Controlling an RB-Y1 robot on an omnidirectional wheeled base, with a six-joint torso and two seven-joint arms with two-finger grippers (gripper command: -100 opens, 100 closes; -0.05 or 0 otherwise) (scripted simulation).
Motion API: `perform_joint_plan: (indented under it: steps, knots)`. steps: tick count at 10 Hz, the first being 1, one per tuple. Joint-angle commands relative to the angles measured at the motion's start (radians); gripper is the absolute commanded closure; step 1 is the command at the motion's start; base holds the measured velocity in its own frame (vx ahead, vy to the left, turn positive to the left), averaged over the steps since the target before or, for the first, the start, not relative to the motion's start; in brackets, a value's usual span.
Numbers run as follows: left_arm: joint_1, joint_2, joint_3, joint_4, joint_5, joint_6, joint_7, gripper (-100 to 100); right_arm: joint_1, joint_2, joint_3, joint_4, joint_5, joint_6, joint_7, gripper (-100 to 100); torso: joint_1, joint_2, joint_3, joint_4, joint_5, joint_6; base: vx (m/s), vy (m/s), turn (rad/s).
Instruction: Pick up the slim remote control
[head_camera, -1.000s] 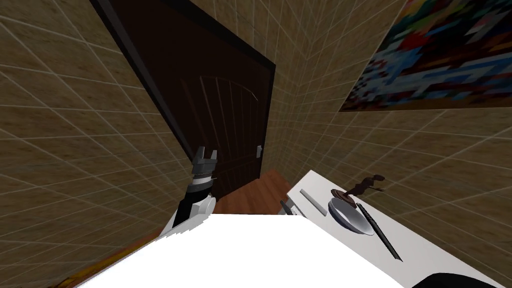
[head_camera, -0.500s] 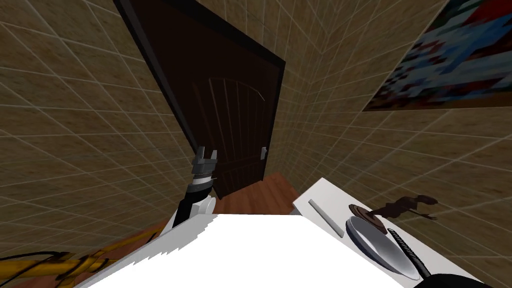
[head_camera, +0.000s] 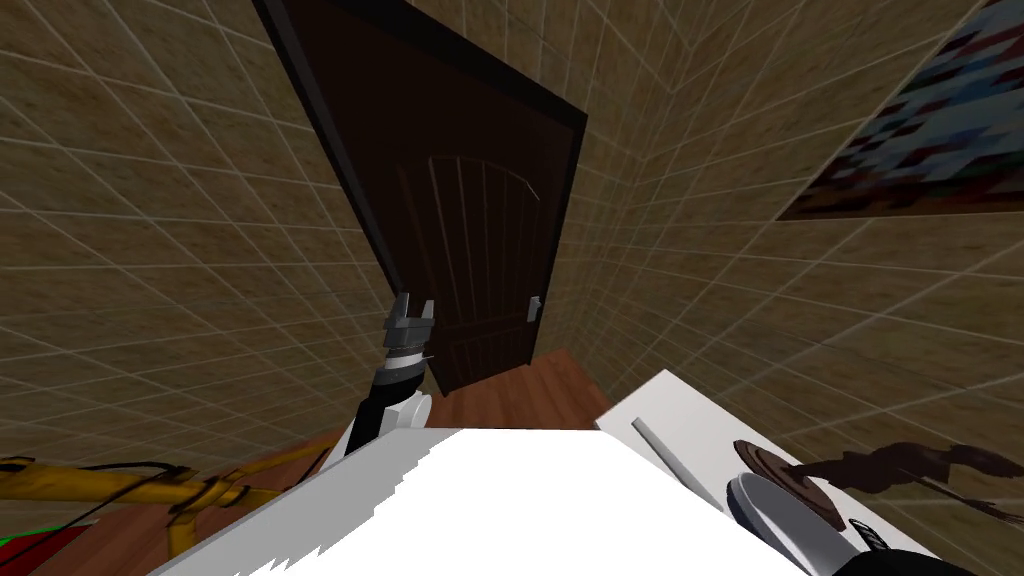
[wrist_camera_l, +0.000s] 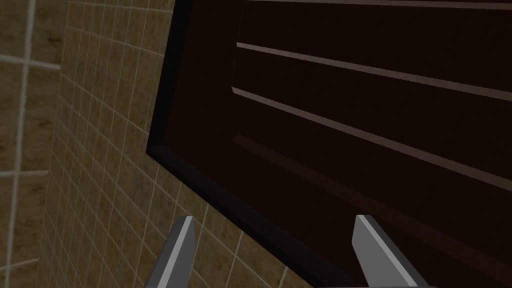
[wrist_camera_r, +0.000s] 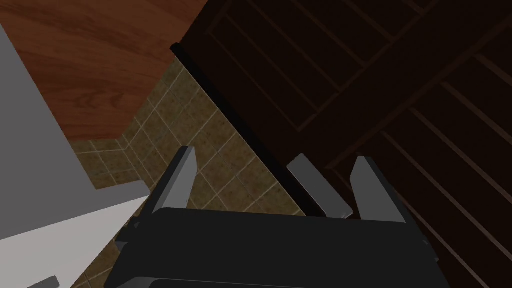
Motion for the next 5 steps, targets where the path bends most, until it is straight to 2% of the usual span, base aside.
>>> perform_joint_plan:
  steps: [1, 3, 4, 5]
  knots:
    - [0.000, 0.000, 0.000, 0.000, 0.000, 0.000, 0.000, 0, 0.001, -0.034, 0.025, 0.050, 0.014, 0.014, 0.005, -100, 0.000, 0.000, 0.000, 0.000, 0.000, 0.000, 0.069, -0.028, 0.213]
    - [0.000, 0.000, 0.000, 0.000, 0.000, 0.000, 0.000, 0, 0.001, -0.034, 0.025, 0.070, 0.014, 0.014, 0.005, -100, -0.001, -0.001, -0.001, 0.000, 0.000, 0.000, 0.042, -0.019, 0.060]
    - [0.000, 0.000, 0.000, 0.000, 0.000, 0.000, 0.000, 0, 0.014, -0.066, 0.043, 0.095, 0.025, 0.030, 0.010, -100, 0.000, 0.001, 0.000, 0.000, 0.000, 0.000, 0.036, -0.013, 0.203]
    - [0.000, 0.000, 0.000, 0.000, 0.000, 0.000, 0.000, 0, 0.026, -0.090, 0.061, 0.143, 0.035, 0.046, 0.015, -100, 0.000, 0.000, 0.000, 0.000, 0.000, -0.001, 0.076, -0.035, 0.409]
